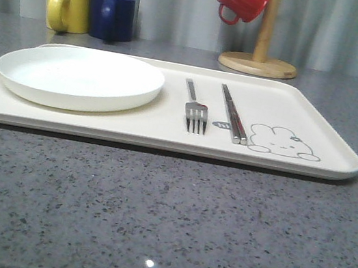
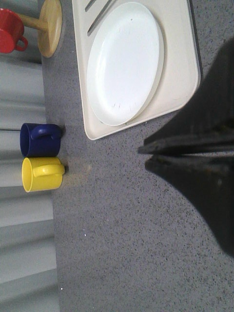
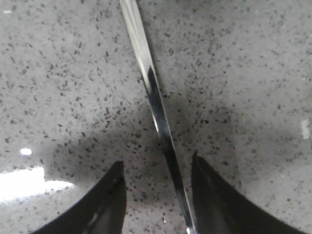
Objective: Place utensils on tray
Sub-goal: 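Move the right gripper to the spoon and grasp it, then lower the spoon onto the tray beside the chopsticks and release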
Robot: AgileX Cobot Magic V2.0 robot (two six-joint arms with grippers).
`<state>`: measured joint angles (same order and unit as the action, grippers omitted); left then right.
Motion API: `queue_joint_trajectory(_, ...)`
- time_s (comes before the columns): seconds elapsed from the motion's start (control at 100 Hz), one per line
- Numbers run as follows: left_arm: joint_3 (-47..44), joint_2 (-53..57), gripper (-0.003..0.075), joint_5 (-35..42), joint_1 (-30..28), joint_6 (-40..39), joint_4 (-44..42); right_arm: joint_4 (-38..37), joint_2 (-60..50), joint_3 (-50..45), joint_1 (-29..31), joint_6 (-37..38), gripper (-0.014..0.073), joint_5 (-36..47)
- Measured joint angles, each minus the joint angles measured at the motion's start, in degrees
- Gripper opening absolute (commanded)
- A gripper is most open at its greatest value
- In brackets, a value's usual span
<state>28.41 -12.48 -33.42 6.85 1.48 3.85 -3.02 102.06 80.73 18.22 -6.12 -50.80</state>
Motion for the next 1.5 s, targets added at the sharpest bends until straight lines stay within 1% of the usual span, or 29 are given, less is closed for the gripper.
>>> queue_joint_trajectory(0.16, 0.0, 0.0, -0.0019, 0.0, 0.0, 0.0, 0.0, 0.0, 1.47, 0.0, 0.67, 0.0, 0.0333, 0.49)
queue_joint_trajectory(0.26, 0.0, 0.0, -0.0019, 0.0, 0.0, 0.0, 0.0, 0.35, 1.95, 0.0, 1.14, 0.0, 0.0283, 1.37)
queue_joint_trajectory(0.35, 0.0, 0.0, -0.0019, 0.0, 0.0, 0.0, 0.0, 0.75, 2.48, 0.34, 1.51, 0.0, 0.0176, 2.02)
queue_joint_trajectory(0.4, 0.0, 0.0, -0.0019, 0.0, 0.0, 0.0, 0.0, 0.87, 2.82, 0.45, 1.64, 0.0, 0.0089, 2.33)
queue_joint_trajectory(0.45, 0.0, 0.0, -0.0019, 0.0, 0.0, 0.0, 0.0, 1.09, 2.86, 0.57, 1.76, 0.0, -0.0024, 2.58)
queue_joint_trajectory(0.49, 0.0, 0.0, -0.0019, 0.0, 0.0, 0.0, 0.0, 1.09, 2.98, 0.65, 1.76, -0.12, -0.009, 2.81)
queue_joint_trajectory(0.52, 0.0, 0.0, -0.0019, 0.0, 0.0, 0.0, 0.0, 1.24, 2.98, 0.65, 1.76, -0.12, -0.0077, 2.79)
queue_joint_trajectory(0.7, 0.0, 0.0, -0.0019, 0.0, 0.0, 0.0, 0.0, 2.06, 2.98, 0.65, 1.76, -0.12, -0.0082, 3.04)
queue_joint_trajectory(0.84, 0.0, 0.0, -0.0019, 0.0, 0.0, 0.0, 0.0, 4.33, 2.12, 0.38, 1.76, -0.12, -0.0082, 2.68)
queue_joint_trajectory(0.97, 0.0, 0.0, -0.0019, 0.0, 0.0, 0.0, 0.0, 5.58, -2.0, -0.15, -0.45, -0.12, -0.0082, 0.55)
queue_joint_trajectory(1.11, 0.0, 0.0, -0.0019, 0.0, 0.0, 0.0, 0.0, 6.95, -9.21, -0.15, -6.29, -0.12, -0.0081, -0.44)
queue_joint_trajectory(1.23, 0.0, 0.0, -0.0019, 0.0, 0.0, 0.0, 0.0, 9.41, -13.05, -0.15, -13.71, 1.72, -0.0081, -1.89)
queue_joint_trajectory(1.39, 0.0, 0.0, -0.0019, 0.0, 0.0, 0.0, 0.0, 10.78, -13.5, -0.15, -23.43, 9.81, -0.0079, -2.68)
queue_joint_trajectory(1.5, 0.0, 0.0, -0.0019, 0.0, 0.0, 0.0, 0.0, 11.03, -12.11, -0.15, -29.64, 15.57, -0.0076, -0.58)
